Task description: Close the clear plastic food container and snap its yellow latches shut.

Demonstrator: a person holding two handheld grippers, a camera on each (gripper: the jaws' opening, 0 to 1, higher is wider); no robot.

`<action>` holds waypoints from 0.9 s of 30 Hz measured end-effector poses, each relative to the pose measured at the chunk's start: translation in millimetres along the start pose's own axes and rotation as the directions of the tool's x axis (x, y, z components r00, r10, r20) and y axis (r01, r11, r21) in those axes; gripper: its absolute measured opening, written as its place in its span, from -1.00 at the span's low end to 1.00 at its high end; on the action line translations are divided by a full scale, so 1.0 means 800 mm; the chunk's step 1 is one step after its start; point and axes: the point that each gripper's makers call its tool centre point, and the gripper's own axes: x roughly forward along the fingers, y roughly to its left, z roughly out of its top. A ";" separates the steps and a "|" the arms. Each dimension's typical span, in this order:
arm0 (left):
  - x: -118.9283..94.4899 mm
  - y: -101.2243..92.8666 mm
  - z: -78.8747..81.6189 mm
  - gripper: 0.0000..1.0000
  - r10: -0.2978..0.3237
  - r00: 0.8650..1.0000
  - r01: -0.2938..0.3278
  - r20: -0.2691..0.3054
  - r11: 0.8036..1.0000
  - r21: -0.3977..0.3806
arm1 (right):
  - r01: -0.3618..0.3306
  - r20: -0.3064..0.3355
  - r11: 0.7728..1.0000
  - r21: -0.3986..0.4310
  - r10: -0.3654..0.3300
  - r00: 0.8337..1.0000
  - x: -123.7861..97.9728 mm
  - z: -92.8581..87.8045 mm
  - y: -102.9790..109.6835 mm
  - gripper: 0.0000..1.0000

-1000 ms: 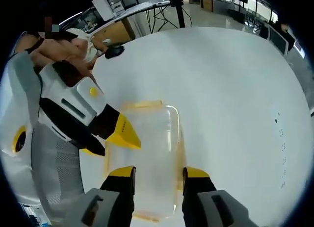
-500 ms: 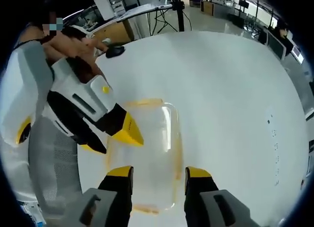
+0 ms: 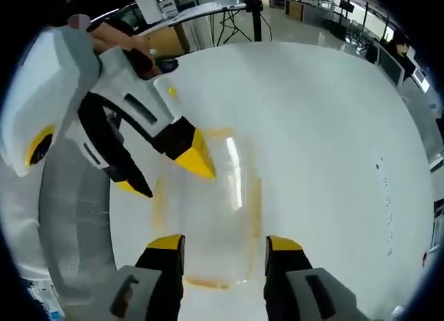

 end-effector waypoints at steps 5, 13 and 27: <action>0.000 0.001 -0.004 0.01 -0.010 1.000 0.010 -0.013 1.000 0.011 | 0.006 0.003 1.000 -0.012 -0.006 1.000 -0.001 -0.003 0.004 -0.14; -0.003 0.005 -0.003 0.09 -0.028 1.000 0.029 -0.011 1.000 0.008 | 0.019 -0.001 0.999 -0.036 -0.019 1.000 -0.006 -0.010 0.010 -0.12; -0.009 0.009 -0.013 0.19 -0.101 0.995 0.100 -0.025 0.994 -0.034 | 0.010 -0.021 0.996 -0.083 -0.011 1.000 -0.006 -0.026 0.033 0.06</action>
